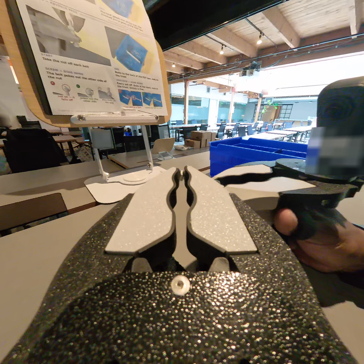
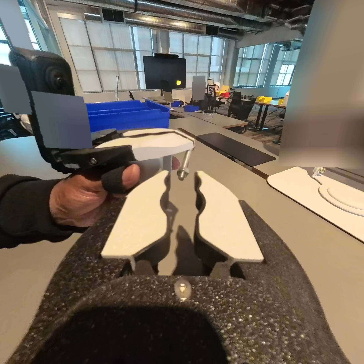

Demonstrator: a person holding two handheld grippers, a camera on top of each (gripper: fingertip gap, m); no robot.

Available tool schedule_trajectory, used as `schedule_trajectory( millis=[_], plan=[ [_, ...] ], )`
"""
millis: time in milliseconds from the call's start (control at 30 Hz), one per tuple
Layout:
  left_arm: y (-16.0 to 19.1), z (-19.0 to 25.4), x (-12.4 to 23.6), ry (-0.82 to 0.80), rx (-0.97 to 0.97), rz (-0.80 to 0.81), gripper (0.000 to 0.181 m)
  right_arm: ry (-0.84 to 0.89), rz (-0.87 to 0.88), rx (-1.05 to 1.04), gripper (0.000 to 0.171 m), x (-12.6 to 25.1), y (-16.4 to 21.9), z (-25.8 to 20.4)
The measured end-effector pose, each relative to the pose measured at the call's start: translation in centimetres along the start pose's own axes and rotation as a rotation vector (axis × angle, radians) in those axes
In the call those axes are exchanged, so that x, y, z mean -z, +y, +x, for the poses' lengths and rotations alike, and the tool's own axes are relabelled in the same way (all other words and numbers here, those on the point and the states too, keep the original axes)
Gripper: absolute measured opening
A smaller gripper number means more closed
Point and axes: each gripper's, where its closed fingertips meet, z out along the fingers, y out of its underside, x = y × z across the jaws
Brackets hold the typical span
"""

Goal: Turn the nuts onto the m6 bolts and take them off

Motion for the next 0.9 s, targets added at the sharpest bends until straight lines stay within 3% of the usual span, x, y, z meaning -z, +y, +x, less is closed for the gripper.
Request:
schedule_trajectory(
  millis=[33,200,400,600,900],
  plan=[
    [0.0,0.2,0.0,0.009,0.003,-0.002,0.004,0.002,-0.001,0.012,0.011,0.1,0.0,-0.1],
    [-0.2,1.0,0.3,0.119,0.062,0.013,0.007,-0.016,0.008,0.032,0.01,0.9,-0.3,0.2],
    [-0.8,1.4,1.5,0.332,0.163,0.033,0.032,-0.222,0.028,-0.007,0.01,2.4,-0.4,0.0],
    [-1.0,2.9,2.8,0.565,0.295,0.008,0.034,-0.468,0.059,-0.065,0.01,3.7,-0.8,-2.2],
    [-0.2,5.2,3.8,0.707,0.307,-0.092,0.031,-0.556,0.059,-0.077,0.01,4.1,-0.8,-3.1]
  ],
)
